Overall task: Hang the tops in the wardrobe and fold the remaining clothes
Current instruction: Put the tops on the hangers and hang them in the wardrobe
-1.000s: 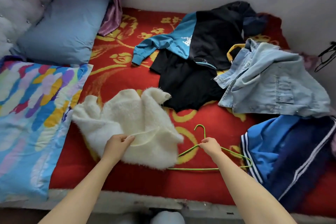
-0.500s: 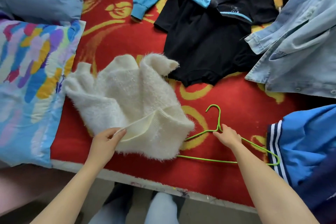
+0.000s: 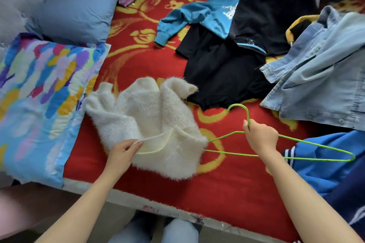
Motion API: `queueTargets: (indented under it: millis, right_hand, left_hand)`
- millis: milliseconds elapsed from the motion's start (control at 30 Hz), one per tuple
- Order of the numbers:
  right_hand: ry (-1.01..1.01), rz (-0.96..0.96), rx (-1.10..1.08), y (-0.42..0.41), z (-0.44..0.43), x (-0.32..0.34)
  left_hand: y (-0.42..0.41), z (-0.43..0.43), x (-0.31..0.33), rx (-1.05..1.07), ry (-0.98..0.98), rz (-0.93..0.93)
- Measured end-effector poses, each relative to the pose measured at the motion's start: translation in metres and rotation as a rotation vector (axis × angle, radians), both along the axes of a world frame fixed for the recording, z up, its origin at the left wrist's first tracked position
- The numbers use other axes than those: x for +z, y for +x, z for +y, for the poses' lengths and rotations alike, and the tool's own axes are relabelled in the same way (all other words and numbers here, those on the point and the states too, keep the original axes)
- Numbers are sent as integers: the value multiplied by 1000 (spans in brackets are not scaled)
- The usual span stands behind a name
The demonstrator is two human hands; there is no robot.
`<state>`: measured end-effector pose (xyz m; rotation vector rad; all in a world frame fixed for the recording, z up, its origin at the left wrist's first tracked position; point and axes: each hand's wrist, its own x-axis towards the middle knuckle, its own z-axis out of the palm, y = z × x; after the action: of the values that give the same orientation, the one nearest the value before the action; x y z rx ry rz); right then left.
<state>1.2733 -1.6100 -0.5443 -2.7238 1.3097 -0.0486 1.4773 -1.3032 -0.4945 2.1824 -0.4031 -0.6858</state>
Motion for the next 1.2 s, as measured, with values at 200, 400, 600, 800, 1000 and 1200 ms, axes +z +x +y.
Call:
queueTargets:
  millis: [200, 400, 600, 800, 1000, 1200]
  right_hand:
    - [-477, -661, 230, 33, 9, 112]
    - [-487, -834, 319, 75, 61, 155]
    - [-474, -1038, 361, 106, 94, 197]
    - [-406, -1144, 146, 148, 138, 237]
    - [337, -1377, -201, 168, 143, 262]
    - [382, -1519, -286, 151, 121, 295]
  left_hand:
    - [16, 4, 18, -2, -84, -45]
    - [35, 4, 52, -81, -189, -120]
    - [46, 6, 112, -182, -370, -335]
    - [56, -26, 214, -185, -624, -669]
    - [57, -31, 276, -293, -586, -868]
    - [147, 21, 268, -202, -209, -764]
